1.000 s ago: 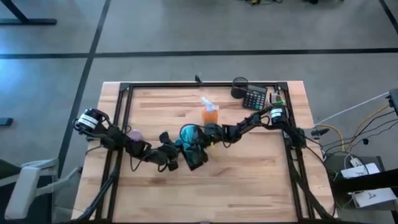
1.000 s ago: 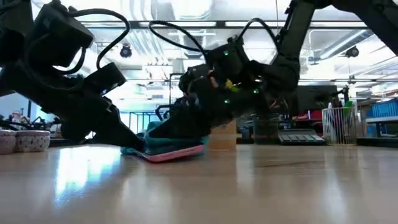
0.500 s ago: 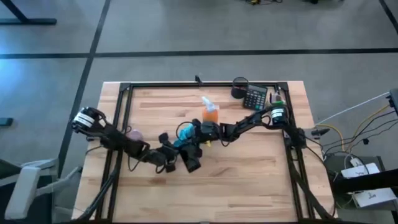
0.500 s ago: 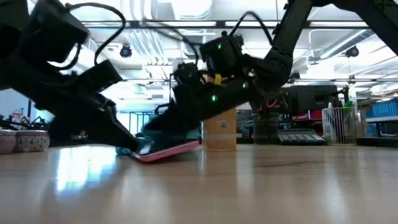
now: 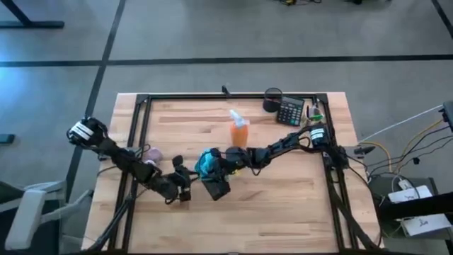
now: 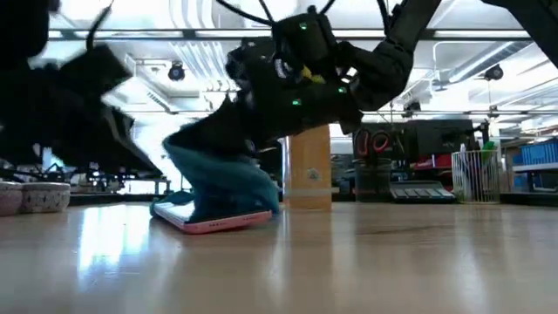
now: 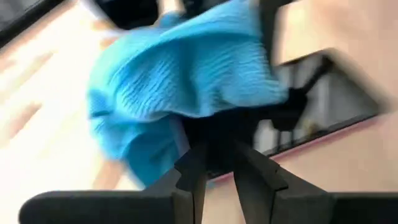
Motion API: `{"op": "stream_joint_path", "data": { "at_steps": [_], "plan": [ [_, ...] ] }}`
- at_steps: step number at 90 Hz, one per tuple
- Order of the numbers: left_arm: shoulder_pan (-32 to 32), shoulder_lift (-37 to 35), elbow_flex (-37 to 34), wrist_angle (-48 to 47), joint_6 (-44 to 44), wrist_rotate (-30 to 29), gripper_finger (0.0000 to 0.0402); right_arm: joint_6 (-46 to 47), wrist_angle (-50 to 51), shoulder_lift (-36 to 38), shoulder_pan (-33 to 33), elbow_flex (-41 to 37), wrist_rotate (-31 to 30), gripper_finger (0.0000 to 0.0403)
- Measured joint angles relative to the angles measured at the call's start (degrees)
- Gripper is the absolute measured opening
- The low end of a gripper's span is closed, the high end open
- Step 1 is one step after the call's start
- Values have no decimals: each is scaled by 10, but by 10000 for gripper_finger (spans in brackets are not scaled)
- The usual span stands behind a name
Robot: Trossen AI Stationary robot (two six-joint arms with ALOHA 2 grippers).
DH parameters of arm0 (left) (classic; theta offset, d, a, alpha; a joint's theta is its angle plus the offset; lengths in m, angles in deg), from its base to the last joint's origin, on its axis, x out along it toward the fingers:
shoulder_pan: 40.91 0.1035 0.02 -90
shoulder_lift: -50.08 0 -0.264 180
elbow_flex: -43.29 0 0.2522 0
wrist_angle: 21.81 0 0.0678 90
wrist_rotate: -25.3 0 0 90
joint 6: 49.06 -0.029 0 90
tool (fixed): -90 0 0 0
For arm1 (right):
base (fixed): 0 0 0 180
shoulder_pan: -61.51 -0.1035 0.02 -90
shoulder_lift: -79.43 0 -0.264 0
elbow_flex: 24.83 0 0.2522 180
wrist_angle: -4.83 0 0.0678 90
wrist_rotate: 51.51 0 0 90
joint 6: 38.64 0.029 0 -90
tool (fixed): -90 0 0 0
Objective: Apply microfiber cloth
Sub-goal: Wipe the cellphone with the microfiber cloth
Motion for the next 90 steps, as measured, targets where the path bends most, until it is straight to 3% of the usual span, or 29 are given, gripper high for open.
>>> {"op": "stream_joint_path", "data": {
  "at_steps": [28, 40, 66, 84, 90],
  "plan": [
    [35, 132, 10, 69, 25, -17, 59, 54, 3, -52, 0, 16, -3, 0],
    [36, 139, 9, 71, 32, -17, 59, 66, 40, -66, -1, 42, -61, 0],
    [38, 137, 7, 63, 36, -17, 59, 39, 227, -55, -4, 106, -155, 0],
    [38, 137, 7, 53, 50, -17, 59, 31, 250, -50, -11, 118, -193, 0],
    [38, 137, 7, 50, 50, -15, 59, 26, 272, -42, -14, 117, -232, 0]
  ]
}}
